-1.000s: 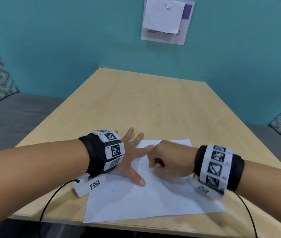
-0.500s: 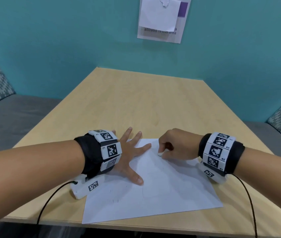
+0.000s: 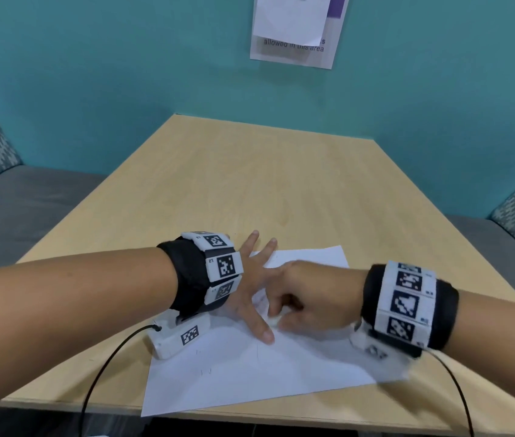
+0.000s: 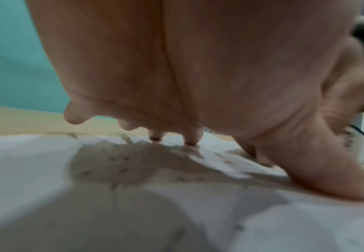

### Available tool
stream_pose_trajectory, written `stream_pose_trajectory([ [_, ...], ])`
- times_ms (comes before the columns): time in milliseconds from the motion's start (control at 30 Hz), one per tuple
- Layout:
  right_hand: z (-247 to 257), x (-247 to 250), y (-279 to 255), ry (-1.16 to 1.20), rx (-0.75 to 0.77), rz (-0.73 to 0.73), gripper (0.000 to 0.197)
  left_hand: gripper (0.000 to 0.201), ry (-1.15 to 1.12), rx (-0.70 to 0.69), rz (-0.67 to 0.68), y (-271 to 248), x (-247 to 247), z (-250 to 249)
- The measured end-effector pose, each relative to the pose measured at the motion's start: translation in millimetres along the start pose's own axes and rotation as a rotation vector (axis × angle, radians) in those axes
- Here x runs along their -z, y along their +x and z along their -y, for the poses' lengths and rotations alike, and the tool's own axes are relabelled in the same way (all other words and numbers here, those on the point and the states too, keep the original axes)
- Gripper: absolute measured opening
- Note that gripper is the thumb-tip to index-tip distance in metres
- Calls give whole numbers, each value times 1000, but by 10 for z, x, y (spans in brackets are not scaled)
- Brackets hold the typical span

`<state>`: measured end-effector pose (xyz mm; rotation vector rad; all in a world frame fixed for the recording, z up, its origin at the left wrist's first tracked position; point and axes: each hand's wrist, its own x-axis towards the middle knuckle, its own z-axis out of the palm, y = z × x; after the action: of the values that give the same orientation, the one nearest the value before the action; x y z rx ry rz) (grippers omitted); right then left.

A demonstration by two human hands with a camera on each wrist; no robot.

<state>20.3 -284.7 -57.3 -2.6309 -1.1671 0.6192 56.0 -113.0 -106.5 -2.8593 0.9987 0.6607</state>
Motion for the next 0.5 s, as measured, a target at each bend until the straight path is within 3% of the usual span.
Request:
stream_pose_trajectory([
  [133, -254, 175, 62, -101, -130, -98, 15, 120, -8, 25, -9, 9, -30, 26],
  [267, 7, -5, 18, -36, -35, -1, 11, 112, 18, 19, 11, -25, 35, -38],
  [400, -206, 169, 60, -85, -153, -84, 14, 117, 12, 27, 7, -25, 29, -23],
  [500, -106, 77, 56, -73, -110, -55, 12, 114, -1, 30, -11, -15, -1, -10],
])
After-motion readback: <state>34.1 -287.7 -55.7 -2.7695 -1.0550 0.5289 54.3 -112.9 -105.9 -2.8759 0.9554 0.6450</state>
